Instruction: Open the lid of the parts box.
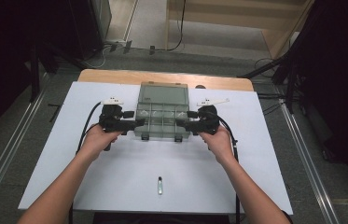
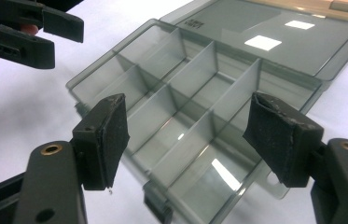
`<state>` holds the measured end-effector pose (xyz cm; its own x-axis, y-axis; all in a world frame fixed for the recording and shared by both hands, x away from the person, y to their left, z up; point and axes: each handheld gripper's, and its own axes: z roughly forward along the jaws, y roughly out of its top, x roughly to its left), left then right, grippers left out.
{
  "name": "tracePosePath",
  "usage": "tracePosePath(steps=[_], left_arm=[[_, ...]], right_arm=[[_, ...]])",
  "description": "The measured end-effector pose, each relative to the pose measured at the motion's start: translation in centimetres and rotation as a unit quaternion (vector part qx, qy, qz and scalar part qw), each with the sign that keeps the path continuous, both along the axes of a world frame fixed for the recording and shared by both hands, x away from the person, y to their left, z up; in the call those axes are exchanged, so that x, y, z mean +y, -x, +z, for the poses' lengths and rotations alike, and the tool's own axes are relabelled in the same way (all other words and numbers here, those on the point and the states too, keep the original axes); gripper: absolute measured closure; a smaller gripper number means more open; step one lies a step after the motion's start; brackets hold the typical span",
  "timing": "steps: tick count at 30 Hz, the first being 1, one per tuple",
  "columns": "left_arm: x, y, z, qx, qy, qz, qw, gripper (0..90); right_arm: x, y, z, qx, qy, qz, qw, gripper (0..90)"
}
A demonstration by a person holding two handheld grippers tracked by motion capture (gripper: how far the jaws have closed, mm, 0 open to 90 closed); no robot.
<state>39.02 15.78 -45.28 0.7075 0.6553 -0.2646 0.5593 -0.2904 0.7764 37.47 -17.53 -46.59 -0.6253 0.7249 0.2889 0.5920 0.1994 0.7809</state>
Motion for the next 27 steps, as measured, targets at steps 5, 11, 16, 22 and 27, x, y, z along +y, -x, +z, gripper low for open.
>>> tracePosePath(steps=[5,11,16,22,27], left_arm=[[0.3,0.9,0.3,-0.003,0.004,-0.007,1.0000,33.8],[0.5,1.7,0.6,-0.008,0.004,-0.013,0.9999,33.8],[0.4,2.3,0.5,-0.004,-0.002,-0.013,0.9999,33.8],[0.1,2.6,0.5,-0.003,0.001,-0.018,0.9998,33.8],[-0.1,2.8,0.4,-0.003,-0.001,-0.028,0.9996,33.8]], right_arm=[[0.1,1.0,0.2,-0.006,-0.002,0.008,0.9999,30.1],[0.2,2.0,0.3,-0.007,0.000,0.017,0.9998,29.7],[0.0,2.7,0.4,-0.006,-0.003,0.021,0.9998,29.7],[-0.2,3.3,0.5,-0.008,-0.013,0.024,0.9996,29.6],[0.1,3.6,0.6,-0.007,-0.013,0.027,0.9995,29.6]])
